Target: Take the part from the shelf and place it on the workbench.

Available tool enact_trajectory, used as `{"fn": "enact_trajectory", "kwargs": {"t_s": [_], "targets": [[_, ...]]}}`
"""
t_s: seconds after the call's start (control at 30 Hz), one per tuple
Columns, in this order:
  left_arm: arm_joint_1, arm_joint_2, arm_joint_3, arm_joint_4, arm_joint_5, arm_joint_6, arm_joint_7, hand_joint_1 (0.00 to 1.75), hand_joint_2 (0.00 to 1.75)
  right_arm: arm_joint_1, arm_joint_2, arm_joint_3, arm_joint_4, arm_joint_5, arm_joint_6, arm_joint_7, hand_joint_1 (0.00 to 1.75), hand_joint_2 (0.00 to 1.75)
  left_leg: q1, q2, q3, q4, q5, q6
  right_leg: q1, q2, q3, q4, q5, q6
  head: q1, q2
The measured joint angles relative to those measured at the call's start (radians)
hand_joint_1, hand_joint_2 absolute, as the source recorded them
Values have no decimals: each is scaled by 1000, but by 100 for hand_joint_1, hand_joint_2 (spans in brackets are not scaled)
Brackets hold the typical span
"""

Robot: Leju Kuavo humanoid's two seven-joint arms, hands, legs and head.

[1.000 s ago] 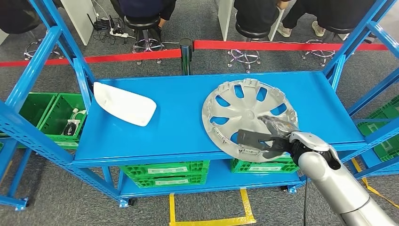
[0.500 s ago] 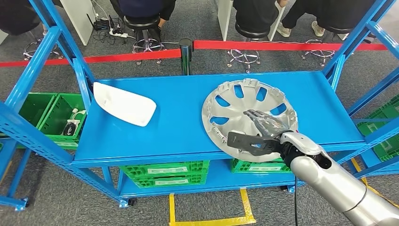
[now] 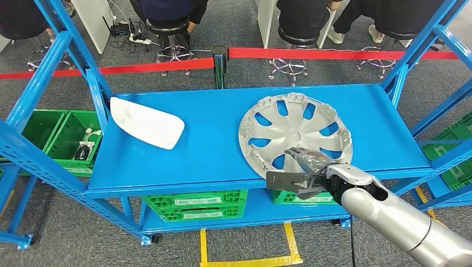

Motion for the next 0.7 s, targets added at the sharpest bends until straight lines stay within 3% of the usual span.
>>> {"fn": "enact_trajectory", "kwargs": {"t_s": [0.7], "targets": [[0,0,0,0,0,2,3,0,0,5,-3,3,41,65,51,0,0,175,0,-3,0,0,0,0,0,0,0,0,0,0,0,0]]}}
